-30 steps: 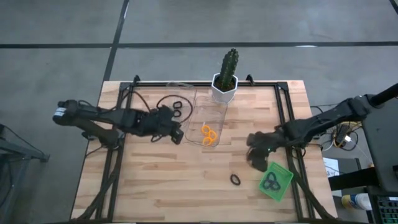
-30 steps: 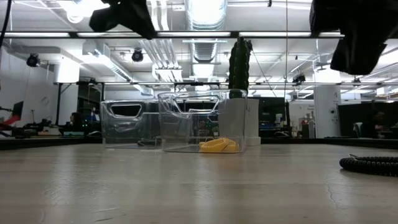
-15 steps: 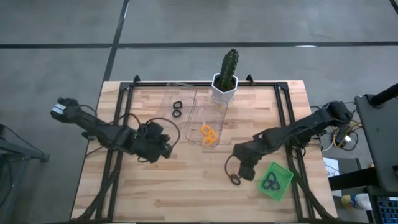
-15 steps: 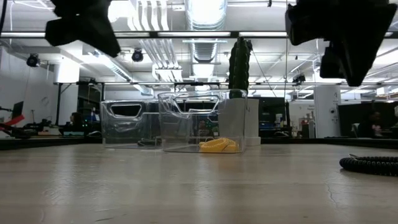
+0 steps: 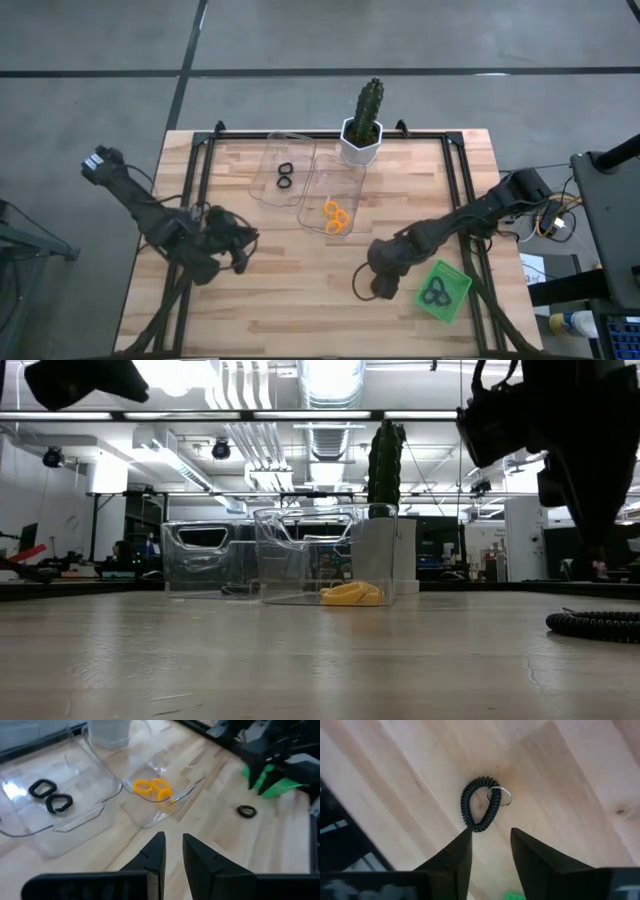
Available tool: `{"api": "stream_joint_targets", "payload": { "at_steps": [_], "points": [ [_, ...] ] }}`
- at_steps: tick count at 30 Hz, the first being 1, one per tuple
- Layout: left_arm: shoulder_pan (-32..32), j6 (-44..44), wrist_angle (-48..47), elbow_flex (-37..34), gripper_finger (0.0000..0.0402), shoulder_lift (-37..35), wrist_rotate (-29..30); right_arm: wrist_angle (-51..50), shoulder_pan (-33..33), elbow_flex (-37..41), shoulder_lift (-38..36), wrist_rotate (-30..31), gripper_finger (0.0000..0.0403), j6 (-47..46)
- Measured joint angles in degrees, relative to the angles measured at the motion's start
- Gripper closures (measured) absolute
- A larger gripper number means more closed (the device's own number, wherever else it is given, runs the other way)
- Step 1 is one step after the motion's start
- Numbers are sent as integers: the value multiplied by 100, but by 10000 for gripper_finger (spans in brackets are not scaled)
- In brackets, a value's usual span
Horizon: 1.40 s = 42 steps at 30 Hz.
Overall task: Sort items
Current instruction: Put the black keychain into the left transparent bin
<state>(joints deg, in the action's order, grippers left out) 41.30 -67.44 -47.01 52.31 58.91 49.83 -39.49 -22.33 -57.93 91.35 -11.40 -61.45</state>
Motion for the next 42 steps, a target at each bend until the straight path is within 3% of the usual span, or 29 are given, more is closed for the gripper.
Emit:
{"api": "stream_joint_targets", "payload": {
  "at_steps": [5,16,22,32,36,42],
  "points": [
    [278,21,0,-207,344,-239,84,32,-210,-109,186,565,252,-291],
    [306,-4,112,-519,344,-331,65,-89,-458,-583,1102,572,263,-463],
    [306,27,114,-576,344,-333,39,-519,-453,-934,1528,865,274,-311],
    [306,148,108,-576,344,-329,-101,-585,-478,-867,1891,869,281,-428],
    [306,207,112,-576,344,-332,-97,-682,-476,-905,2043,866,302,-605],
    [306,254,112,-576,344,-334,-82,-792,-481,-965,1942,1080,377,-630]
  ]
}}
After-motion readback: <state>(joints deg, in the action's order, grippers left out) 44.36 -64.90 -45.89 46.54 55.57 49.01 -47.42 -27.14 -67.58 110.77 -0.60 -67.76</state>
